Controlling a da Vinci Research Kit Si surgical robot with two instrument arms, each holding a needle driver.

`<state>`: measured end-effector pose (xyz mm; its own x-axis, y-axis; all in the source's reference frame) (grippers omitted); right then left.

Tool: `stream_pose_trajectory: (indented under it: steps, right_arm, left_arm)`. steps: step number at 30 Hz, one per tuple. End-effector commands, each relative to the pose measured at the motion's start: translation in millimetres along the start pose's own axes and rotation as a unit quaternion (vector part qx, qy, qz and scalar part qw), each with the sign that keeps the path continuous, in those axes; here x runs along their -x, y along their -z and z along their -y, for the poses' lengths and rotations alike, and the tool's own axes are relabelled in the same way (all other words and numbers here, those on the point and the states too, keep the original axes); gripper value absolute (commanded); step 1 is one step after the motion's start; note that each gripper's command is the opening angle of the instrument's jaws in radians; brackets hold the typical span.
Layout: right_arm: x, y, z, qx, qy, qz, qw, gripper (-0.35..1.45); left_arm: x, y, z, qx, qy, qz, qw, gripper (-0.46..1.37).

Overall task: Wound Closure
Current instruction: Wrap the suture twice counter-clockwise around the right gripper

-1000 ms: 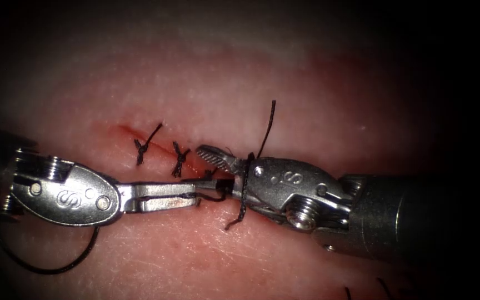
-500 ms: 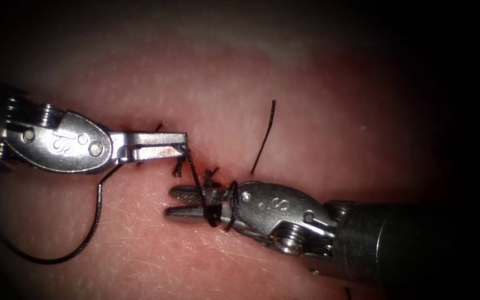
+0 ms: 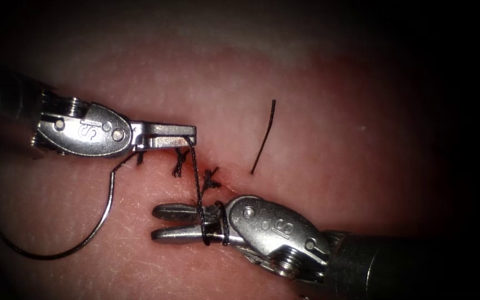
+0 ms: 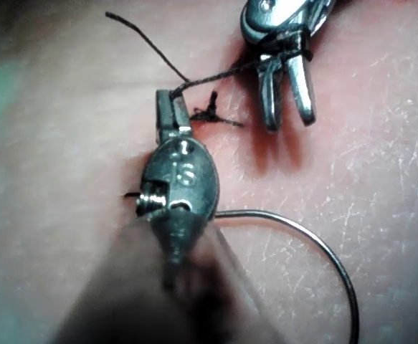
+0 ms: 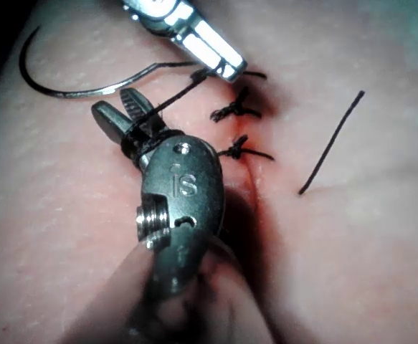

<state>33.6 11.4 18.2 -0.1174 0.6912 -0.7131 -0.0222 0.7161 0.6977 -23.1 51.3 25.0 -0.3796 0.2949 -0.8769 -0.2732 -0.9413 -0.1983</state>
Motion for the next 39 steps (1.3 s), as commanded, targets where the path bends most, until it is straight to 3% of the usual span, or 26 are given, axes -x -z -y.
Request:
stream_pose_trajectory:
  steps: [1, 3, 5, 10, 14, 19, 24, 26, 28, 32, 34, 35, 37, 39]
  right_arm:
    - [0.1, -0.1, 0.2, 0.0, -0.002, -0.009, 1.0, 0.17]
    - [0.2, 0.2, 0.2, 0.012, 0.0, -0.045, 0.999, 0.29]
    - [0.0, 0.6, 0.2, 0.02, 0.001, -0.062, 0.998, 0.33]
    - [-1.1, 1.7, -0.2, 0.052, -0.001, -0.095, 0.994, 0.78]
    - [-2.6, 2.1, -1.0, 0.081, -0.003, -0.128, 0.988, 0.98]
    - [-4.2, 2.8, -2.7, 0.142, -0.009, -0.152, 0.978, 0.95]
    - [-4.3, 3.6, -3.7, 0.218, -0.048, -0.161, 0.961, 0.84]
    - [-4.1, 4.0, -3.7, 0.248, -0.055, -0.145, 0.956, 0.76]
    - [-4.0, 4.3, -3.6, 0.265, -0.057, -0.136, 0.953, 0.69]
    - [-3.5, 4.6, -3.4, 0.269, -0.059, -0.128, 0.953, 0.65]
    - [-3.3, 4.6, -3.2, 0.269, -0.057, -0.125, 0.953, 0.66]
    - [-3.3, 4.6, -3.1, 0.269, -0.057, -0.125, 0.953, 0.66]
    - [-3.2, 4.5, -2.9, 0.266, -0.057, -0.123, 0.954, 0.66]
    - [-3.2, 4.3, -2.6, 0.264, -0.057, -0.123, 0.955, 0.66]
  left_arm:
    - [0.1, -0.1, -0.1, 0.005, 0.002, 0.0, 1.0, -0.35]
    - [1.0, -0.4, -0.5, 0.007, 0.003, 0.0, 1.0, -0.35]
    - [1.3, -0.3, -0.6, 0.007, 0.004, 0.0, 1.0, -0.35]
    - [1.7, 0.1, -1.3, 0.008, 0.001, -0.001, 1.0, -0.35]
    - [2.0, -0.4, -2.3, 0.006, 0.003, -0.001, 1.0, -0.35]
    - [2.2, -1.2, -3.4, 0.001, 0.006, -0.001, 1.0, -0.35]
    - [1.9, -1.3, -4.4, -0.002, 0.012, -0.001, 0.9999, -0.28]
    - [1.6, -1.1, -5.0, -0.002, 0.018, 0.0, 0.9998, 0.05]
    - [1.5, -1.0, -5.5, -0.002, 0.02, 0.0, 0.9998, 0.19]
    - [1.1, -0.5, -6.5, 0.001, 0.026, -0.001, 0.9997, 0.68]
    - [1.2, 0.1, -6.7, -0.002, 0.025, 0.002, 0.9997, 0.76]
    - [1.2, 0.3, -6.7, -0.002, 0.024, 0.003, 0.9997, 0.77]
    - [1.5, 0.8, -6.4, -0.015, 0.023, 0.014, 0.9995, 0.58]
    - [1.9, 1.3, -6.1, -0.025, 0.023, 0.022, 0.9992, 0.19]
